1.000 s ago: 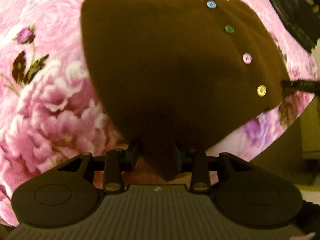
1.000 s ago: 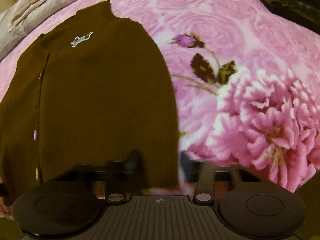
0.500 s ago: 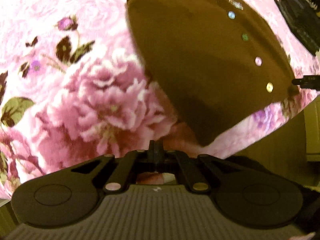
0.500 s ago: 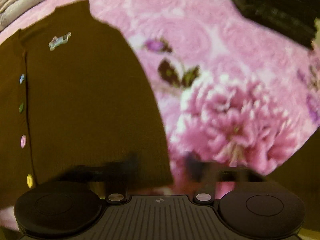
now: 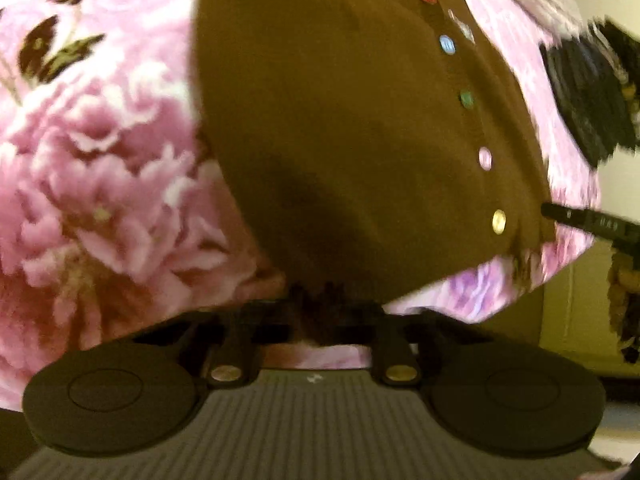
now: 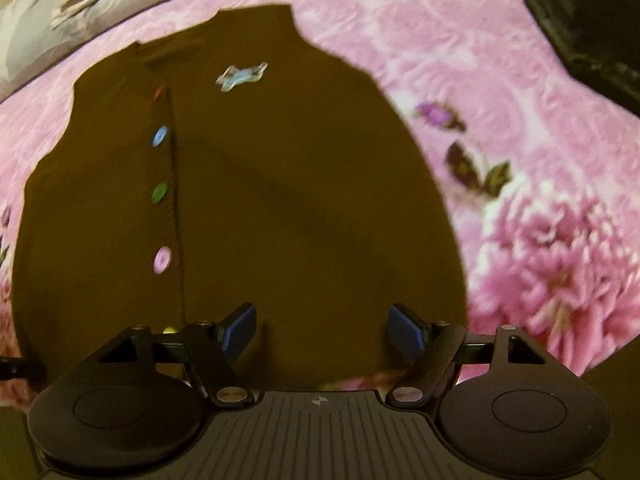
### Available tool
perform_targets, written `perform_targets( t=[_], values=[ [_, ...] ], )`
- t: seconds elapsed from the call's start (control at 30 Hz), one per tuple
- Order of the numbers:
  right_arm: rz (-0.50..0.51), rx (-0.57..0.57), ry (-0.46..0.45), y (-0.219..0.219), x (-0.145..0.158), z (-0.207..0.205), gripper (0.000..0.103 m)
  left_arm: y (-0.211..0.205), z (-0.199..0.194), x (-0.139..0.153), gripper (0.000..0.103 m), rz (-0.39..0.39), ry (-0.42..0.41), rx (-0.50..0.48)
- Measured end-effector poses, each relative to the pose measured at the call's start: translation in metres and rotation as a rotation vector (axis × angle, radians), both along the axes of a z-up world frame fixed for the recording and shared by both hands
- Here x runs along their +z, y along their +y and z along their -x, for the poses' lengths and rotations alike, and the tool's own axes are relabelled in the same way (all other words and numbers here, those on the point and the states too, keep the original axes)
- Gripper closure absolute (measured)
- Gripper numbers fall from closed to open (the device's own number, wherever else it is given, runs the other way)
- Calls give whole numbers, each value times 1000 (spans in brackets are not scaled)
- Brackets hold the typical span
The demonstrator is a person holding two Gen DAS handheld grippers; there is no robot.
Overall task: Fold clothes
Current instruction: 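Lower the vest flat onto the sheet with both grippers, buttons facing up, then open both grippers and pull back from the flattened vest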
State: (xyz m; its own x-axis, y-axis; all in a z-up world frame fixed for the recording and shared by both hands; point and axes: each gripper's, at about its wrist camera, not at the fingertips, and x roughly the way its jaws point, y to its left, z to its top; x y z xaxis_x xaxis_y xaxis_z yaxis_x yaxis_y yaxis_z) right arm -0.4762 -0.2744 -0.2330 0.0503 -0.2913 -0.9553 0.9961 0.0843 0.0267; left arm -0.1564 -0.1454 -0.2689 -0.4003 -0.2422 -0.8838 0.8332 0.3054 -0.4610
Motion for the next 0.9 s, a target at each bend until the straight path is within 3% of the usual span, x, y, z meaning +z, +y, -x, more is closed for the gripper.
perform_targets(
  t=[0.07, 0.13, 0.23, 0.57, 0.7, 0.9],
  values=[
    [-6, 9, -15, 5, -1, -5, 27, 4, -12, 17, 98, 10, 18, -14],
    [-11, 18, -29, 10, -1, -10, 27, 7, -26, 33, 98, 25, -19, -38],
    [-17, -10, -32, 14, -2, -6, 27, 6, -37, 32, 98, 11, -53, -71],
    [-25, -107, -59, 43, 7, -6, 27, 15, 4, 29, 96, -4, -66, -287],
    [-9, -141, -86, 55, 23, -18, 27, 33, 2, 43, 96, 1, -83, -307],
    [36, -131, -141, 56, 53, -53, 27, 35, -17, 91, 93, 93, -180, -291]
  ],
)
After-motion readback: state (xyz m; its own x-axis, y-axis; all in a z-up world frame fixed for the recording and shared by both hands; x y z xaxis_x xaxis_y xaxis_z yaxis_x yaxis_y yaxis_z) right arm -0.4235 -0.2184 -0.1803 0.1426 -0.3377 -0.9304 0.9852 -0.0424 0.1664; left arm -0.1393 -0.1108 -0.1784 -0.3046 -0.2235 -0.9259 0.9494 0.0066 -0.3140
